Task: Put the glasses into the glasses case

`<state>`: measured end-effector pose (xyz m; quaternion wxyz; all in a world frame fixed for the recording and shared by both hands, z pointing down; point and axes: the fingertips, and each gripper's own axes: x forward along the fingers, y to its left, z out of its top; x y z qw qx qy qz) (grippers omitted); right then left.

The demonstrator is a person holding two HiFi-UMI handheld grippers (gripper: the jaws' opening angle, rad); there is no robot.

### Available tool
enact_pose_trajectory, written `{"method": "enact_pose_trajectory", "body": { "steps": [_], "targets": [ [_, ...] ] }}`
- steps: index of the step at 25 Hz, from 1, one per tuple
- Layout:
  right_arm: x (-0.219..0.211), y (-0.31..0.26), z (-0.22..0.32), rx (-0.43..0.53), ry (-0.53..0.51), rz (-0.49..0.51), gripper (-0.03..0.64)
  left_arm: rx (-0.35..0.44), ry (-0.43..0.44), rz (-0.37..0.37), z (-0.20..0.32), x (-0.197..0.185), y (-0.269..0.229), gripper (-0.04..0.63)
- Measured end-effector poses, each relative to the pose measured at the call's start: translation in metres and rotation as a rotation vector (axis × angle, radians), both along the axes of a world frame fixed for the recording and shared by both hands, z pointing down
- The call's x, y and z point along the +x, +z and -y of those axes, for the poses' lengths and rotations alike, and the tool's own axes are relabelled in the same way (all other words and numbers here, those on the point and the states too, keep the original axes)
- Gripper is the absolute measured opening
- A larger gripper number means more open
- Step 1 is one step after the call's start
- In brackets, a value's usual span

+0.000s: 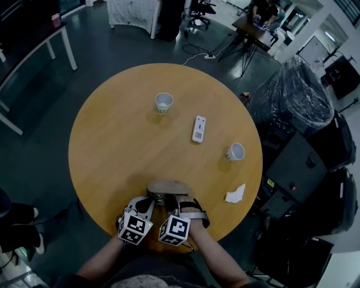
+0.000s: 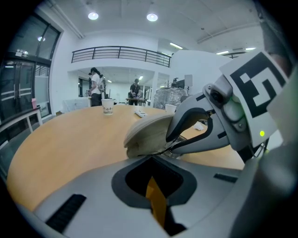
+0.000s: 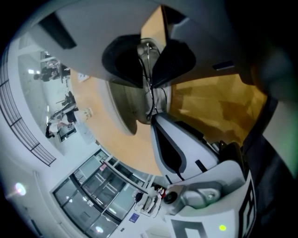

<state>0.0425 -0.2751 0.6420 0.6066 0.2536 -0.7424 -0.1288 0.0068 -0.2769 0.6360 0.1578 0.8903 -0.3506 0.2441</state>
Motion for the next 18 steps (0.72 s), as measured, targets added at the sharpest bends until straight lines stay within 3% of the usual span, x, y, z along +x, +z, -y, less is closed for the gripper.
{"method": "enact_pose_trajectory", "body": {
  "steps": [5, 12, 18],
  "targets": [
    [-0.001, -0.008, -0.002, 0.020, 0.022, 0.036, 0.084, -0.001, 0.000, -0.006, 0.000, -0.002, 0.000, 0.005],
    [0.000, -0.019, -0.005, 0.056, 0.062, 0.087, 0.084, 0.001, 0.001, -0.011, 0.001, -0.001, 0.000, 0.005],
    [0.005, -0.031, -0.025, 0.043, 0.135, 0.155, 0.084, -0.019, -0.033, -0.191, -0.005, -0.006, -0.018, 0.005]
  ]
}}
